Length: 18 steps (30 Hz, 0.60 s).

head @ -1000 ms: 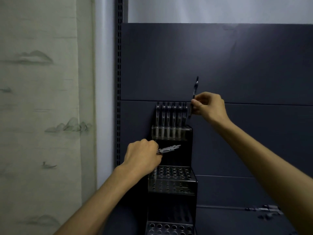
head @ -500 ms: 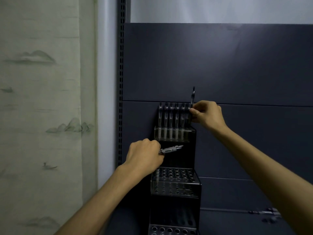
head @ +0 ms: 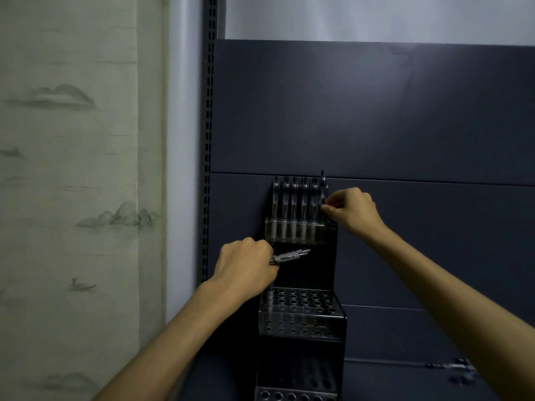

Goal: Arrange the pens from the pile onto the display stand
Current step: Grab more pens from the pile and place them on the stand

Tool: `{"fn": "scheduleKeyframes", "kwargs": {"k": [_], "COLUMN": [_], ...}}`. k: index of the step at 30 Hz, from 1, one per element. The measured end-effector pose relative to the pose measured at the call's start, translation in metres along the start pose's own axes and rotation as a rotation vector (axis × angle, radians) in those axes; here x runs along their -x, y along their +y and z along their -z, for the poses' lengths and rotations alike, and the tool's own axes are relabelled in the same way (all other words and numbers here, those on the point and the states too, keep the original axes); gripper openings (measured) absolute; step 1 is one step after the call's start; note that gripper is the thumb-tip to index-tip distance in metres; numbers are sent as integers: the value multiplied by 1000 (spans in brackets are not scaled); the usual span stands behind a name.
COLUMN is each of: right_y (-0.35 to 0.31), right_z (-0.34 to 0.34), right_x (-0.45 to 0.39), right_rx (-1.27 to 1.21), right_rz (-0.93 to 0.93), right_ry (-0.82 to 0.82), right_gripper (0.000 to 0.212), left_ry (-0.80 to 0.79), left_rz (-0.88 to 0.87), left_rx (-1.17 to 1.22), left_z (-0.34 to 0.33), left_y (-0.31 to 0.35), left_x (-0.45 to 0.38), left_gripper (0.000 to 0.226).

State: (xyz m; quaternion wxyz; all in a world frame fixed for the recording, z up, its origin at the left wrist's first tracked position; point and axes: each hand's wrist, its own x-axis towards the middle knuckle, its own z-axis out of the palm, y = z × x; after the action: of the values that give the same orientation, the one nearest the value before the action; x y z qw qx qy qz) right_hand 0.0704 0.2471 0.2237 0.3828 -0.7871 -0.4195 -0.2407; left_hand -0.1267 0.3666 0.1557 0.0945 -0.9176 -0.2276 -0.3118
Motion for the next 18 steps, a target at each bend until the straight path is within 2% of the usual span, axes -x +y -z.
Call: {"fn": "scheduleKeyframes", "kwargs": {"k": [5, 11, 14, 15, 18], "right_y": [1, 3, -5, -13, -45], "right_z": [-4, -6, -1, 0, 4], "right_x": [7, 12, 17, 20, 33], "right_rx": [0, -1, 24, -12, -72], "right_rz": [-56, -72, 66, 148, 393], "right_ry": [-42, -15, 230, 265, 129], "right_gripper": [20, 20, 8, 6, 7], "left_ry": [-21, -22, -15, -7, 18], "left_rz": [-2, 2, 3, 3, 4], "left_rx": [13, 13, 22, 26, 15], "left_z": [-1, -3, -4, -5, -5], "left_y": [-1, -3, -4, -4, -2], "left_x": [1, 3, 3, 4, 4], "left_gripper": [22, 15, 16, 15, 15]}}
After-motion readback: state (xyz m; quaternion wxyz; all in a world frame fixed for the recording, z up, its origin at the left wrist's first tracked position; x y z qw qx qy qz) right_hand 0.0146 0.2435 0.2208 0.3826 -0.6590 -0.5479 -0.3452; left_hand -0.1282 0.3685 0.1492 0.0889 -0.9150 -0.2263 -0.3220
